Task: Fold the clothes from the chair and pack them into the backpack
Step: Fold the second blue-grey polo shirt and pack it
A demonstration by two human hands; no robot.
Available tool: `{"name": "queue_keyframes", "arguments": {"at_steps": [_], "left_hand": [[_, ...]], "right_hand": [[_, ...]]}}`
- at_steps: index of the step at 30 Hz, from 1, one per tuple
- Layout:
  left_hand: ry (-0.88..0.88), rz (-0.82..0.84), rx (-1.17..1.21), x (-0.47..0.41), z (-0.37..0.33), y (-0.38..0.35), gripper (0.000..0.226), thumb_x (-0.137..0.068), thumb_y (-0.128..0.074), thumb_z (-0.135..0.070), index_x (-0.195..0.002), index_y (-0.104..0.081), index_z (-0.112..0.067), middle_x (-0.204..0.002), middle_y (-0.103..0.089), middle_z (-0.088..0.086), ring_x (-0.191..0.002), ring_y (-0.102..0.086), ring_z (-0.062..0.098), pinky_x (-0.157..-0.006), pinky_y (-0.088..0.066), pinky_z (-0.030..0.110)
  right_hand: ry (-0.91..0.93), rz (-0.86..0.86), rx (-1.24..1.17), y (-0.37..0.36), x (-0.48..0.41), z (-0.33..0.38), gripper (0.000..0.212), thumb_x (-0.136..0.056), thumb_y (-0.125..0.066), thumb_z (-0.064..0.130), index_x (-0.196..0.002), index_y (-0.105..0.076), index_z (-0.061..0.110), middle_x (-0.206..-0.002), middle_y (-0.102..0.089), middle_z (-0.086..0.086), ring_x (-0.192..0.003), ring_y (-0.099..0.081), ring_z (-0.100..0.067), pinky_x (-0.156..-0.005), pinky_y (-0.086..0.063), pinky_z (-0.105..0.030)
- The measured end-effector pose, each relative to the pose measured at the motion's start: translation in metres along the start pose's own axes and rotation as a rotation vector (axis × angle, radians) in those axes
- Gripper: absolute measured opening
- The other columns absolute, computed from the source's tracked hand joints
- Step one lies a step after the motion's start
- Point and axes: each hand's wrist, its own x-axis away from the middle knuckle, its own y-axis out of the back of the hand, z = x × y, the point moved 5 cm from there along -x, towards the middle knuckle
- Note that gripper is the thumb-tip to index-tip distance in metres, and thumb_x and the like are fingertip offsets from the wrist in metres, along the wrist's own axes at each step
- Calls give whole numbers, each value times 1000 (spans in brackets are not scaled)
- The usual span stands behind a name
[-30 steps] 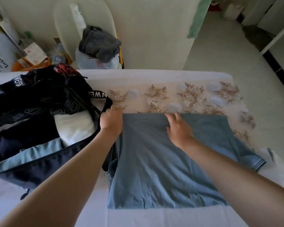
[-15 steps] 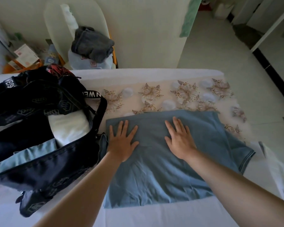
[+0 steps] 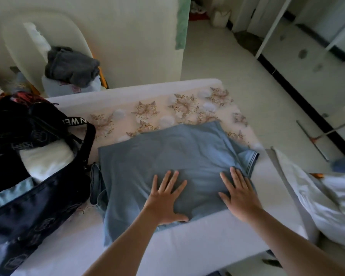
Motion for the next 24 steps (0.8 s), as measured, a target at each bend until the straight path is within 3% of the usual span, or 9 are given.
{"name": "queue_keyframes", "arguments": {"at_steps": [2, 5, 8, 11, 14, 16, 18, 21, 24], "left_hand": [[0, -20, 3, -6, -9, 13, 112, -58, -33, -92, -155, -10, -40, -164, 13, 2, -151, 13, 25, -115, 8, 61], [2, -76, 55, -22, -19, 35, 77, -73, -44, -79, -135, -53, -34, -148, -42, 4, -139, -38, 29, -111, -26, 54], [-53, -245, 131, -68, -48, 72, 50, -83, -47, -54, -125, -58, -29, -128, -55, -1, -120, -54, 25, -96, -44, 39], [-102, -260, 218, -120, -88, 105, 42, -94, -51, -34, -134, -52, -24, -136, -50, -3, -129, -44, 21, -106, -35, 36], [-122, -245, 246, -167, -119, 129, 42, -101, -43, -24, -143, -44, -23, -144, -45, -4, -136, -35, 17, -113, -26, 33], [-131, -214, 247, -194, -130, 137, 42, -103, -40, -19, -144, -43, -24, -149, -43, -5, -139, -33, 16, -116, -25, 35], [-200, -122, 155, -216, -137, 134, 46, -103, -42, -16, -148, -37, -26, -156, -35, -2, -146, -25, 18, -118, -25, 41], [-318, 23, -131, -239, -133, 118, 52, -106, -36, -30, -155, -20, -27, -164, -10, 4, -152, -7, 26, -119, -21, 52], [-184, 128, -297, -253, -114, 104, 60, -105, -21, -45, -157, 1, -24, -165, 8, 6, -151, 6, 30, -120, -13, 57]], "right_hand": [[5, 29, -10, 6, 2, -13, 76, -90, -6, 69, -158, 4, 36, -165, 17, -5, -153, 12, -23, -124, -2, -38], [18, -59, -136, 28, -9, -15, 69, -92, -19, 60, -151, -37, 28, -157, -31, -4, -146, -28, -23, -116, -24, -36], [-108, -245, -298, 55, -25, -45, 41, -98, -47, 37, -134, -55, 20, -129, -57, -4, -121, -54, -29, -98, -41, -41], [-321, -323, -349, 75, -44, -83, 41, -96, -53, 31, -134, -54, 16, -125, -58, -12, -114, -56, -36, -92, -45, -44], [-511, -192, -365, 76, -66, -116, 49, -92, -53, 49, -129, -55, 16, -123, -55, -14, -115, -54, -36, -93, -44, -41], [-568, -107, -376, 72, -79, -128, 53, -88, -53, 57, -122, -60, 17, -121, -55, -14, -115, -53, -36, -93, -43, -40], [-534, -80, -384, 68, -90, -132, 43, -84, -59, 52, -112, -65, 20, -117, -60, -12, -112, -56, -35, -89, -45, -38], [-478, -144, -494, 67, -97, -140, 18, -86, -63, 33, -99, -71, 23, -105, -70, -5, -102, -64, -30, -83, -47, -34], [-477, -214, -566, 61, -95, -160, 10, -88, -67, 31, -92, -68, 22, -94, -72, -1, -94, -67, -28, -82, -49, -34]]}}
